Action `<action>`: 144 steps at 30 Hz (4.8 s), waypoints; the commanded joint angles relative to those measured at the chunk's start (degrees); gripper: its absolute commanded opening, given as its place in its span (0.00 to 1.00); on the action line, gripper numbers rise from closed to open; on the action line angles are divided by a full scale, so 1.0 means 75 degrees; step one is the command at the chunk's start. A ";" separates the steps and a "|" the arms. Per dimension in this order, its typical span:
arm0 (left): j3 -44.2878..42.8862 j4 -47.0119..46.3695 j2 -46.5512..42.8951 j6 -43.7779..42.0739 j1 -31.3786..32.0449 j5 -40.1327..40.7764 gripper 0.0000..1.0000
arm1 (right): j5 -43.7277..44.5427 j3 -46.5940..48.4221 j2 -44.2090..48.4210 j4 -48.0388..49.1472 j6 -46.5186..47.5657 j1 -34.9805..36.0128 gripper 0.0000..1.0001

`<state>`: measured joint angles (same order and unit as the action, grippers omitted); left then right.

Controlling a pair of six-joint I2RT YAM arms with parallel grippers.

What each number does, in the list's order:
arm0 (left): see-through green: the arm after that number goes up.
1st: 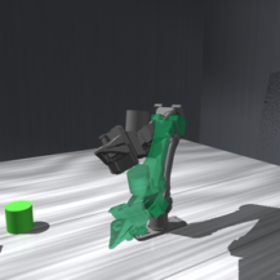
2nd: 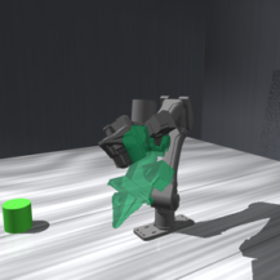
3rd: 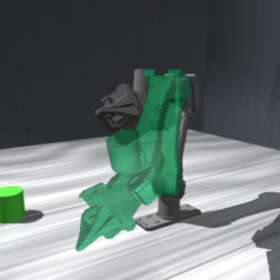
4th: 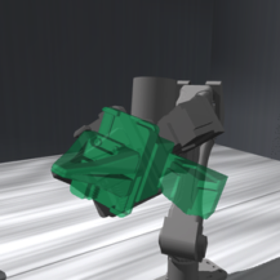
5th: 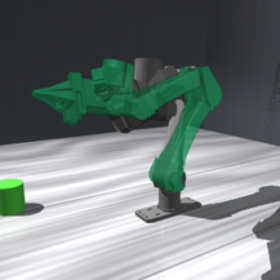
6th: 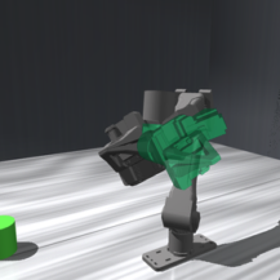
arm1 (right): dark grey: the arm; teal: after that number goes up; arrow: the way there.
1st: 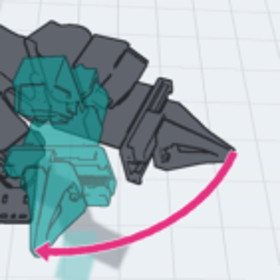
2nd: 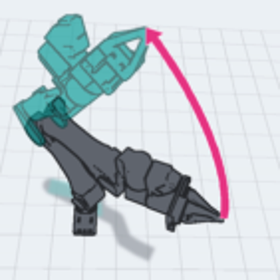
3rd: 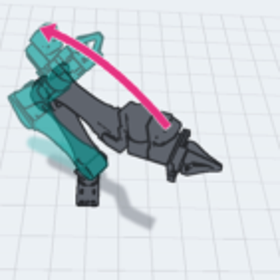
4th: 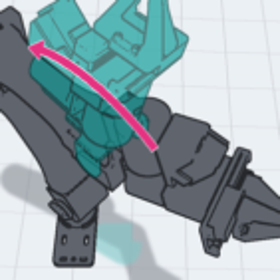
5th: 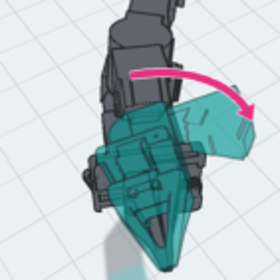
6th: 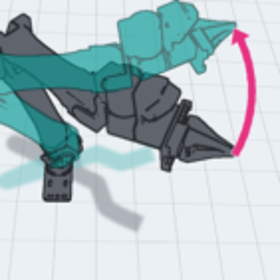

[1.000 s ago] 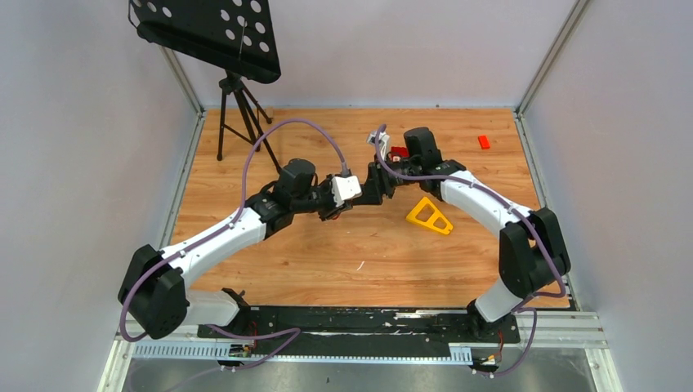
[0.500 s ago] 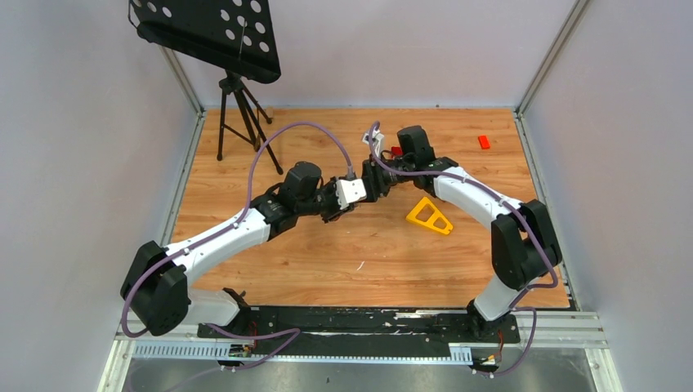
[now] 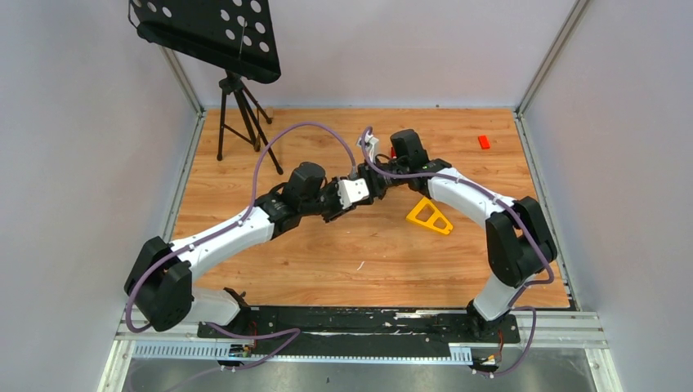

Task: Unlock with the key

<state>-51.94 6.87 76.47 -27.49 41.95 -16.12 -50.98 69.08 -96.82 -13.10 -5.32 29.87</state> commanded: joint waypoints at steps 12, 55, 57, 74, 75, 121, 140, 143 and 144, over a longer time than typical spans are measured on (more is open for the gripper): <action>-0.0413 -0.0581 0.0102 0.0001 0.0207 0.0953 0.00 | 0.0133 0.0506 -0.0710 -0.0279 0.0108 0.0364 0.11; -0.0923 0.0124 0.0681 -0.1966 0.0261 -0.0666 0.57 | -0.2402 -0.0898 -0.0060 0.2284 -0.2070 -0.1861 0.00; -0.0937 -0.0058 0.0780 -0.1876 0.0276 -0.0470 0.57 | -0.2410 -0.0933 -0.0041 0.2344 -0.2106 -0.1861 0.00; -0.1410 -0.0137 0.1586 -0.1421 0.0301 -0.0300 0.28 | -0.2461 -0.1089 0.0075 0.2663 -0.2288 -0.1862 0.00; -0.1420 -0.0127 0.1590 -0.1390 0.0301 -0.0309 0.26 | -0.2460 -0.1085 0.0076 0.2661 -0.2265 -0.1861 0.00; -0.1888 0.1546 0.1125 0.1322 -0.0801 -0.4292 0.00 | -0.1256 -0.0556 0.2126 -0.1668 0.5000 -0.0760 0.80; -0.1794 0.1309 0.1021 0.1530 -0.0846 -0.4348 0.00 | -0.0622 -0.0440 0.1593 -0.1943 0.5356 -0.0351 0.41; -0.1802 0.1287 0.1080 0.1531 -0.0847 -0.4354 0.00 | -0.0661 -0.0430 0.1554 -0.1923 0.5280 -0.0353 0.28; -0.1791 0.1291 0.1109 0.1531 -0.0840 -0.4347 0.00 | -0.0666 -0.0439 0.1553 -0.1910 0.5276 -0.0359 0.19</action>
<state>-64.25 19.42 86.85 -16.80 35.90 -46.74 -55.02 64.55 -84.66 -27.59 33.61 26.87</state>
